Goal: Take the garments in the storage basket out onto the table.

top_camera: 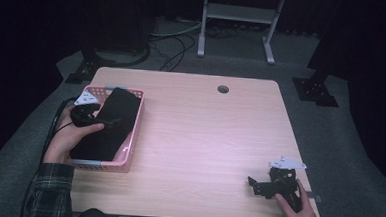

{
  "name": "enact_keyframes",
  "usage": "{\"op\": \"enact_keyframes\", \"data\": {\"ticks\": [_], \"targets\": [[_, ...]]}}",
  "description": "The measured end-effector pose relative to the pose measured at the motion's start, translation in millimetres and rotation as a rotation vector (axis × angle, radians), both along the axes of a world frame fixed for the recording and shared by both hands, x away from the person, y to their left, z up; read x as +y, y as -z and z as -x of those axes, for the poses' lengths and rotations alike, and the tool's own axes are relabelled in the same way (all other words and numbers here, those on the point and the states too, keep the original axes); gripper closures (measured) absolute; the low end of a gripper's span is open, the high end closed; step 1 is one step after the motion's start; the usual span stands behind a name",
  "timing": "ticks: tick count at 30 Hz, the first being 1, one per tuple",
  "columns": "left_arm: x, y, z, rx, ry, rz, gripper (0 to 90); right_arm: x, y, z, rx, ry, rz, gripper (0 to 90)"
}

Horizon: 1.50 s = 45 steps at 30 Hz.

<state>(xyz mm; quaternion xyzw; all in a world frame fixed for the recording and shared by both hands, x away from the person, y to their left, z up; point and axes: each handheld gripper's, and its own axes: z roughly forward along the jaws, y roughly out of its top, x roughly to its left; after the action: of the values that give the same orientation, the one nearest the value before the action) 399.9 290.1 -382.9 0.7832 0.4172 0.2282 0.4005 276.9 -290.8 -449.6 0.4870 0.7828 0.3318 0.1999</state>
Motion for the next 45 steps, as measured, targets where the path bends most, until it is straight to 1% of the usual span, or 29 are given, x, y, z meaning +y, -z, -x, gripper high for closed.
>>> {"op": "enact_keyframes", "data": {"ticks": [4, 9, 16, 22, 29, 30, 45], "targets": [[-1.9, 2.9, -1.3, 0.008, 0.005, 0.0, 0.0, 0.0, 0.0, 0.0, 0.0, 0.0, 0.0, 0.0], [-3.7, 7.3, -3.4, 0.022, 0.01, -0.01, 0.0, 0.0, 0.0, 0.0, 0.0, 0.0, 0.0, 0.0], [-3.4, 11.2, -5.3, 0.037, 0.004, -0.015, 0.0, 0.0, 0.0, 0.0, 0.0, 0.0, 0.0, 0.0], [-6.4, 15.6, -7.0, 0.055, 0.002, -0.031, 0.0, 0.0, 0.0, 0.0, 0.0, 0.0, 0.0, 0.0], [-10.2, 21.3, -9.2, 0.079, 0.001, -0.06, 0.0, 0.0, 0.0, 0.0, 0.0, 0.0, 0.0, 0.0], [-11.8, 22.9, -9.8, 0.085, 0.001, -0.077, 0.0, 0.0, 0.0, 0.0, 0.0, 0.0, 0.0, 0.0], [-15.1, 30.1, -12.7, 0.116, -0.013, -0.12, 0.0, 0.0, 0.0, 0.0, 0.0, 0.0, 0.0, 0.0]]}}
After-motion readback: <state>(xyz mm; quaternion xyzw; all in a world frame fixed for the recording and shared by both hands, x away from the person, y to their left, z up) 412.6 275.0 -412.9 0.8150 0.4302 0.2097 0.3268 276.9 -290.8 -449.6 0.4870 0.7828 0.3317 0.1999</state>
